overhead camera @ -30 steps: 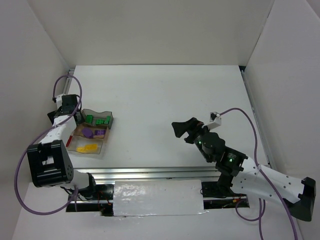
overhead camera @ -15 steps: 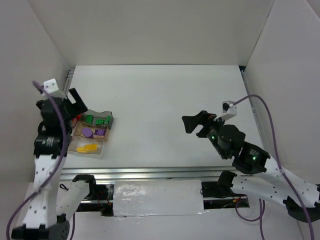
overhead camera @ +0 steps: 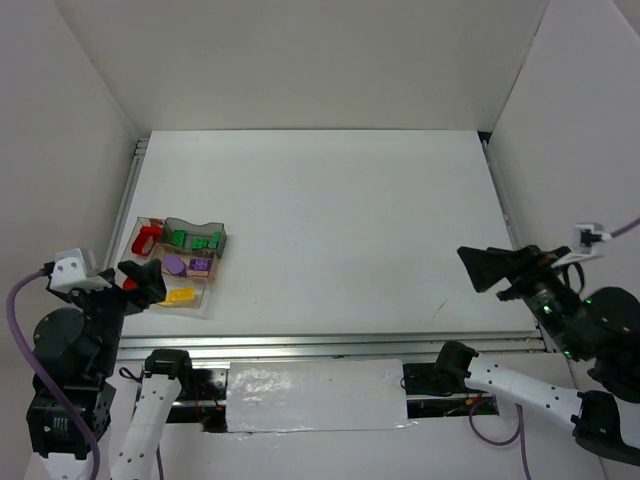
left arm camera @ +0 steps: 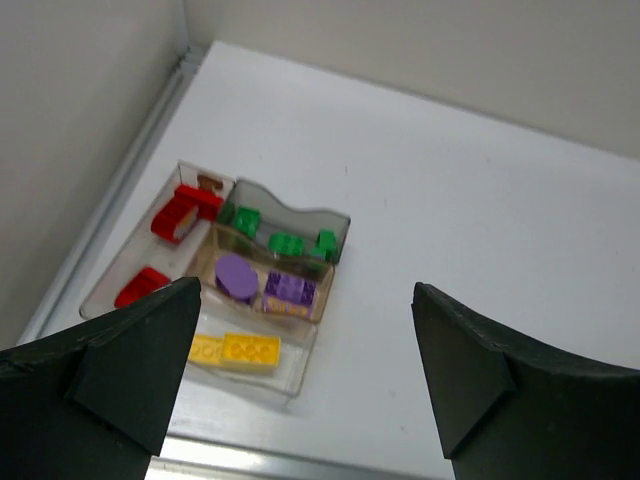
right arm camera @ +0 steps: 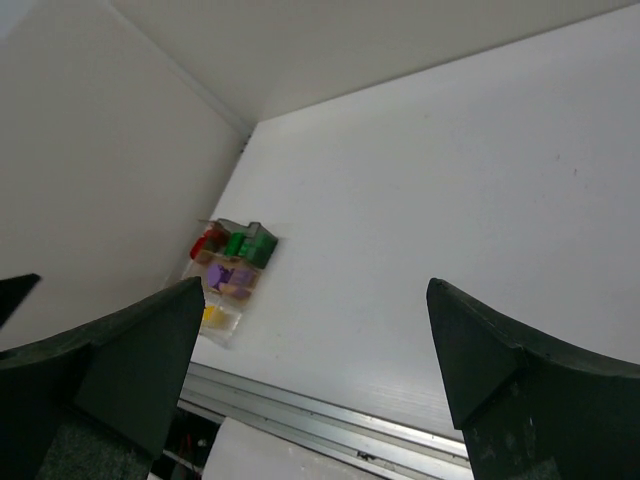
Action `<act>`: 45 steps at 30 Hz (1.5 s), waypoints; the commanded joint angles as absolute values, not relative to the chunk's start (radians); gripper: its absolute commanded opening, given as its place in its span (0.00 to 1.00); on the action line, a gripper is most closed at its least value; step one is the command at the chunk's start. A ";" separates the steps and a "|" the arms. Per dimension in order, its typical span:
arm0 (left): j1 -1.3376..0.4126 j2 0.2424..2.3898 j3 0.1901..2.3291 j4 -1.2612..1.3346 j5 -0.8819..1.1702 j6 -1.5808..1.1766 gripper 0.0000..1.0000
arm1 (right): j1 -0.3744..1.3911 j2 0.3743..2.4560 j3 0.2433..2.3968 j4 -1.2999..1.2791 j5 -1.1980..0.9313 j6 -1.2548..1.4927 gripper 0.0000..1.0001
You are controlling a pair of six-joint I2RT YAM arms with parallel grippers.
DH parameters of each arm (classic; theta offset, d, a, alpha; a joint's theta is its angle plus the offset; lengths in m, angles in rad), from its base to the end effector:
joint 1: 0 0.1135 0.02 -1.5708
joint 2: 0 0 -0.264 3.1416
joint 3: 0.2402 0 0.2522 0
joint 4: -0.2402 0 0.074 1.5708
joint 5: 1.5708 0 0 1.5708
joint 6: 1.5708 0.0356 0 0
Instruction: Sort the legos into containers by color
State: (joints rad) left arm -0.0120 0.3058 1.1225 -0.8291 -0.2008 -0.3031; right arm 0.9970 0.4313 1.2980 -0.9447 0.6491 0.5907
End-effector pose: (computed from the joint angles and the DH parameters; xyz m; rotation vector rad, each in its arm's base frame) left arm 0.0012 0.0071 0.4113 -0.3837 1.5364 -0.0874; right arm 0.0154 -0.0158 0.4414 0.1650 1.6688 0.6783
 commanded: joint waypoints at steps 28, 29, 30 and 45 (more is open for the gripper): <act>-0.077 0.267 1.276 -1.028 -0.413 -0.448 0.99 | 1.000 0.201 1.318 -1.046 0.528 0.578 1.00; -0.077 0.265 1.278 -1.031 -0.417 -0.451 1.00 | 0.999 0.202 1.319 -1.049 0.535 0.581 1.00; -0.077 0.265 1.276 -1.029 -0.417 -0.451 1.00 | 1.000 0.201 1.318 -1.051 0.537 0.583 1.00; -0.081 0.258 1.244 -1.006 -0.410 -0.433 1.00 | 1.002 0.215 1.293 -1.042 0.574 0.589 1.00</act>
